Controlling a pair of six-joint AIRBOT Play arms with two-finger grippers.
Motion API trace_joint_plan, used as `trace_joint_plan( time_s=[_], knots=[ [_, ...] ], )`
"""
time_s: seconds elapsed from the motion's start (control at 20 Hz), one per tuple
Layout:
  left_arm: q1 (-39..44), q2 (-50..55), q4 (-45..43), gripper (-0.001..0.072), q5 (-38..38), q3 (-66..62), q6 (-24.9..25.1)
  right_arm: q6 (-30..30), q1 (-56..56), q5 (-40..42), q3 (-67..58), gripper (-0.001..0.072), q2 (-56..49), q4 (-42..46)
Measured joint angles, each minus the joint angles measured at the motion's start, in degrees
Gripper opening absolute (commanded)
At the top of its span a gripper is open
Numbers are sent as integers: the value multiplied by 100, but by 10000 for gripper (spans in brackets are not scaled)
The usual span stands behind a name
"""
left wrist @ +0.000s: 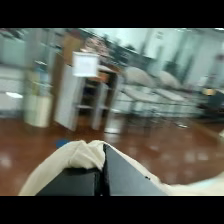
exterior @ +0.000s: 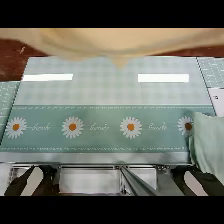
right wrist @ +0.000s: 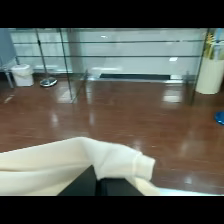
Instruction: Fold the shirts.
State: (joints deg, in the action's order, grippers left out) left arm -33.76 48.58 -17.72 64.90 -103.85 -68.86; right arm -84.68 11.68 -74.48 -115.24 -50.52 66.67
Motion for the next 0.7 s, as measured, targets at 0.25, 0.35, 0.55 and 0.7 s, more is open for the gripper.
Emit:
trace_joint_plan(
  time_s=[0.25,0.35,0.55,0.7],
  knots=[
    [-262,-815,-1246,20,94,-103,-284,-201,0,-708,1314,27,1174,439],
    [-57,-883,-1657,20,293,70,-343,-299,2,-826,2291,27,1596,466],
    [466,-872,-1998,20,605,1377,-468,-365,2,-859,4478,27,2079,42],
    [1003,-544,-2090,20,415,2841,-363,-289,0,-339,5842,27,1971,-166]
  ],
)
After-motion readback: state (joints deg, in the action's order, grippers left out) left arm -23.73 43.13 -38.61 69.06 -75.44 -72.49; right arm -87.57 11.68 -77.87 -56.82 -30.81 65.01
